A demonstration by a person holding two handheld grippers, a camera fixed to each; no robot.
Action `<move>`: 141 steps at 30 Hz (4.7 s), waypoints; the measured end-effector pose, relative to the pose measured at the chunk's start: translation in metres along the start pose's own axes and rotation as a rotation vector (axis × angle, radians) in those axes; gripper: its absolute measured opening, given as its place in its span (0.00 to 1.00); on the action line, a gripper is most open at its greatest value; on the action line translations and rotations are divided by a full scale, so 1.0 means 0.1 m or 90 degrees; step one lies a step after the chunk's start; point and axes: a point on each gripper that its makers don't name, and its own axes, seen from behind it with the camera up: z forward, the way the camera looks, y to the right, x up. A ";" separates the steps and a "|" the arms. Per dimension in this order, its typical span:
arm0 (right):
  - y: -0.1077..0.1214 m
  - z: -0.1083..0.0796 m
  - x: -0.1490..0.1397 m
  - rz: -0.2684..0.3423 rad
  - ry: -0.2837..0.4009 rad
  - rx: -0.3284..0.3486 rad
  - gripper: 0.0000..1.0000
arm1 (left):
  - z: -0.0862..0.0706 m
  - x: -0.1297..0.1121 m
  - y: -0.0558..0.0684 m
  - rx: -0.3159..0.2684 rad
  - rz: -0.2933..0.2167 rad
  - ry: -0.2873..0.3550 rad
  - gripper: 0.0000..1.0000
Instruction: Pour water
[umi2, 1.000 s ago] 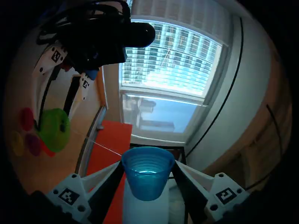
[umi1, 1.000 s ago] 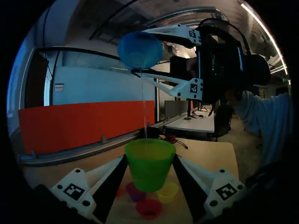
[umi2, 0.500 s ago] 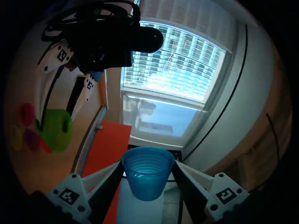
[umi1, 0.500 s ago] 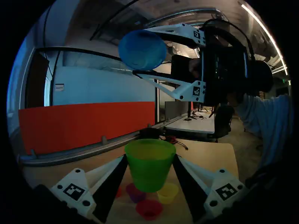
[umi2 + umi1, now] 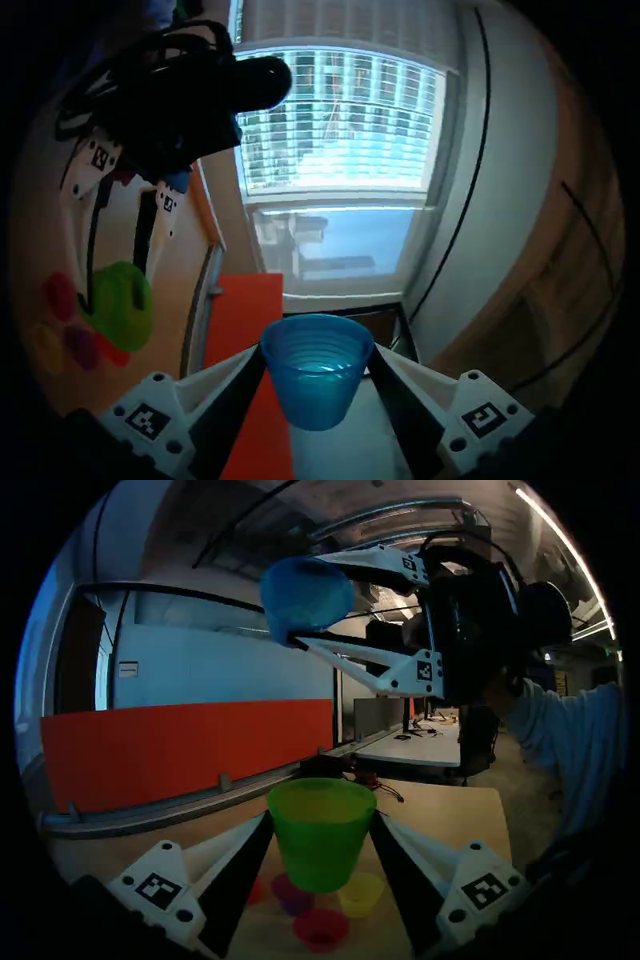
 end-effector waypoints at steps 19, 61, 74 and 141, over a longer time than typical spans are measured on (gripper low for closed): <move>-0.11 -0.21 -0.10 0.435 -0.014 0.009 0.91 | -0.01 0.07 -0.02 0.008 0.008 0.004 0.85; -0.48 -1.07 -0.62 0.892 -0.052 0.028 0.91 | -0.40 -0.01 -0.41 0.093 0.039 -0.017 0.85; -0.80 -1.41 -0.85 0.899 -0.082 0.027 0.90 | -0.57 -0.22 -0.44 0.115 0.042 -0.047 0.85; -3.34 -2.06 -1.12 0.856 -0.319 0.366 0.92 | -0.62 -1.99 -0.51 0.081 0.011 -0.311 0.85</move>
